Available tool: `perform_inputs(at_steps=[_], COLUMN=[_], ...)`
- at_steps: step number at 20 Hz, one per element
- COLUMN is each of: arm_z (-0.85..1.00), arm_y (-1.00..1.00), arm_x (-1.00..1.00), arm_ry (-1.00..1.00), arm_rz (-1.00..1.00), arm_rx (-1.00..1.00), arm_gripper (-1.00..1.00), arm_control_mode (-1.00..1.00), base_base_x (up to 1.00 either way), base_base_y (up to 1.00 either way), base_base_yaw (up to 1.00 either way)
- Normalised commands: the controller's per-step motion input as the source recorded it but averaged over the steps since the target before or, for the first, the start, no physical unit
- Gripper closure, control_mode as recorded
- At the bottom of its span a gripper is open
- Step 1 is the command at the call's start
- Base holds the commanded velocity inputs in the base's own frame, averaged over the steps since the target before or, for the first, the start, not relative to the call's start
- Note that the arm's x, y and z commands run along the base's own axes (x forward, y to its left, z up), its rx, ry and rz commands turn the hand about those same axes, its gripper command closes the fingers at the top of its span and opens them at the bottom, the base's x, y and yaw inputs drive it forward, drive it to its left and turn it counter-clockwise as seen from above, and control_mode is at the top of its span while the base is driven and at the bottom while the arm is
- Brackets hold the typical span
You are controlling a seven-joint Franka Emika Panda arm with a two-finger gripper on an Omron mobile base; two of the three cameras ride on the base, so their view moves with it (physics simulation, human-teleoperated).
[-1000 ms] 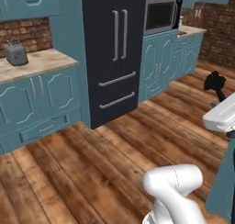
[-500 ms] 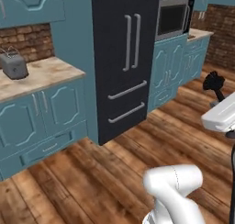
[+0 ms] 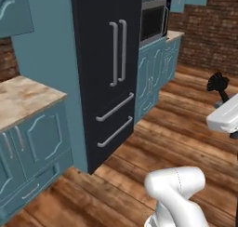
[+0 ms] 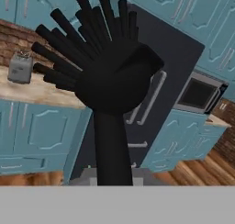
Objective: Grab the spray bottle from the cabinet, then place it next to the cutting board for sanitizing. Then grab the dish brush from the countertop next to the sink and place it next to the cutting board.
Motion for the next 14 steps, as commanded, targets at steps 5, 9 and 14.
perform_inputs(at_steps=[5,9,14], arm_z=[0.00,0.00,0.00], arm_y=[0.00,0.00,0.00], arm_x=[0.00,0.00,0.00], arm_ry=[0.00,0.00,0.00], arm_rz=[0.00,0.00,0.00], arm_rx=[0.00,0.00,0.00], arm_gripper=[1.00,1.00,1.00], arm_control_mode=[1.00,1.00,1.00], base_base_x=[1.00,1.00,1.00], base_base_y=[0.18,-0.51,-1.00], base_base_yaw=[-0.40,-0.13,0.02])
